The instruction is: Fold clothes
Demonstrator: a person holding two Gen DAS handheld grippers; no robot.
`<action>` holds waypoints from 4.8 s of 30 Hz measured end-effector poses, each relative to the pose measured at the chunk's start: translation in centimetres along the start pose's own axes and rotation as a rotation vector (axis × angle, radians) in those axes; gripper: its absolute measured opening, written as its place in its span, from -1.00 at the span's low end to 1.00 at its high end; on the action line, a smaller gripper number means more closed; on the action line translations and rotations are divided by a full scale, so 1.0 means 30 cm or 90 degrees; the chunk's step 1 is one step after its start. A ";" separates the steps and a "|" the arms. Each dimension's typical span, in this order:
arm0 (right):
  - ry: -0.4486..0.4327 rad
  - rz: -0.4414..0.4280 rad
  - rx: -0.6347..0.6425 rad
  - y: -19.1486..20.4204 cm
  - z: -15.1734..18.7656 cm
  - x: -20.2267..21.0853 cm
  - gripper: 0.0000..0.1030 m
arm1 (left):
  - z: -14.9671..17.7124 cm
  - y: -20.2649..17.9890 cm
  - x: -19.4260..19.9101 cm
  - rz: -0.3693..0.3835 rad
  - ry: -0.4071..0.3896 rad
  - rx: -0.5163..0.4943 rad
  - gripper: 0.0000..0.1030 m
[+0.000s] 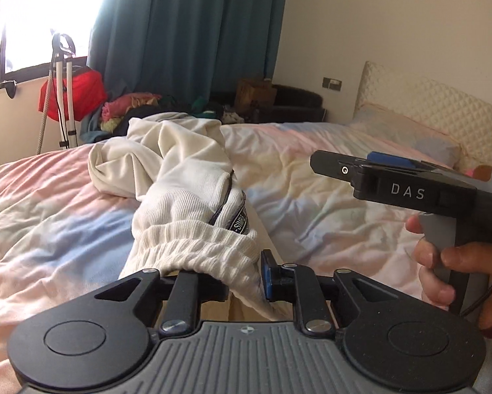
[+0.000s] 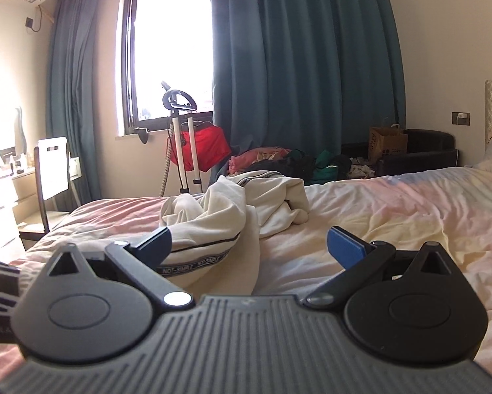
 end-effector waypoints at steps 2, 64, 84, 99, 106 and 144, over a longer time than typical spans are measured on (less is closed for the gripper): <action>0.020 -0.016 -0.021 0.002 0.012 0.013 0.99 | 0.014 -0.011 0.031 0.015 0.002 -0.003 0.19; 0.204 0.182 -0.157 -0.155 0.275 -0.033 0.45 | 0.053 0.259 -0.055 -0.366 0.071 -0.047 0.63; 0.228 -0.171 0.012 0.272 0.284 0.005 0.43 | 0.135 0.957 0.048 -0.318 0.026 0.502 0.45; 0.309 -0.086 -0.450 0.019 0.367 -0.095 0.45 | 0.042 0.859 0.265 -0.212 -0.068 0.492 0.73; 0.357 -0.115 -0.575 0.012 0.457 -0.128 0.44 | 0.089 0.783 -0.021 -0.210 0.061 0.367 0.83; 0.340 -0.336 -0.553 0.562 0.317 -0.257 -0.41 | -0.184 1.189 0.074 -0.259 -0.104 0.514 -0.65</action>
Point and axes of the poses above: each gripper's, at about its wrist camera, not at the fingertips, and x roughly against the way its jaws point, y to its left, z to its underside, the point moved 8 cm from there along -x, roughly the way its jaws point, and after that the axes turned 1 degree about y, right-handed, at the moved point
